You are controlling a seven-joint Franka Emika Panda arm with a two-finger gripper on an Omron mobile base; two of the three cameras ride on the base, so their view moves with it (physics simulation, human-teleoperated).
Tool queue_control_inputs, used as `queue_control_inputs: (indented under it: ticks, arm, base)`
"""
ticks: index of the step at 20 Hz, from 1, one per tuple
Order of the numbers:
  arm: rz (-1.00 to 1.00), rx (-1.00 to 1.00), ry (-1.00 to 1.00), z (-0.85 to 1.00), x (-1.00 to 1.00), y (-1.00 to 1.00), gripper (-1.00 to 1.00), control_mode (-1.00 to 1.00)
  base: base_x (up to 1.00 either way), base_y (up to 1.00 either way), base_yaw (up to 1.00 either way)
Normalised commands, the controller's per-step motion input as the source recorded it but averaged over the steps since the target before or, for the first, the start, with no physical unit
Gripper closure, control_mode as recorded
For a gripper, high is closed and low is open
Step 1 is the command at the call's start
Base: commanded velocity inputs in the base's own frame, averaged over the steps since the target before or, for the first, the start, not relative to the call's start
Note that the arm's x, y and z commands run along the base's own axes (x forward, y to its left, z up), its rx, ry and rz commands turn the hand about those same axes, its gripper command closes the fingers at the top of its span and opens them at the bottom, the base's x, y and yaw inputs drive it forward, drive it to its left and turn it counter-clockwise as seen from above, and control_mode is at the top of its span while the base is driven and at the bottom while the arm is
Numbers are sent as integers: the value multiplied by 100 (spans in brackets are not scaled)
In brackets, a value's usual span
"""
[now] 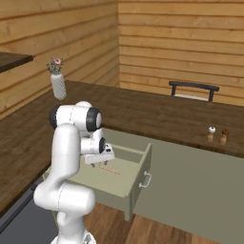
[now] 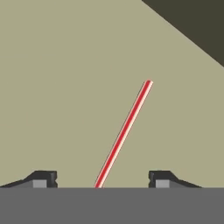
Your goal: Take a straw from the drawer in front and place it inside the glass cup on the dining counter.
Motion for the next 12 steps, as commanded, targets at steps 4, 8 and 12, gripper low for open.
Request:
queue_control_inputs:
  ticks: [4,8,12]
  arm:
    - [0,3,0,-28,0,-15,100,-100]
    - [0,5,0,-21,0,-30,100,-100]
    - [0,5,0,-10,0,-36,100,-100]
  base:
    - [0,0,0]
    - [0,0,0]
    - [0,0,0]
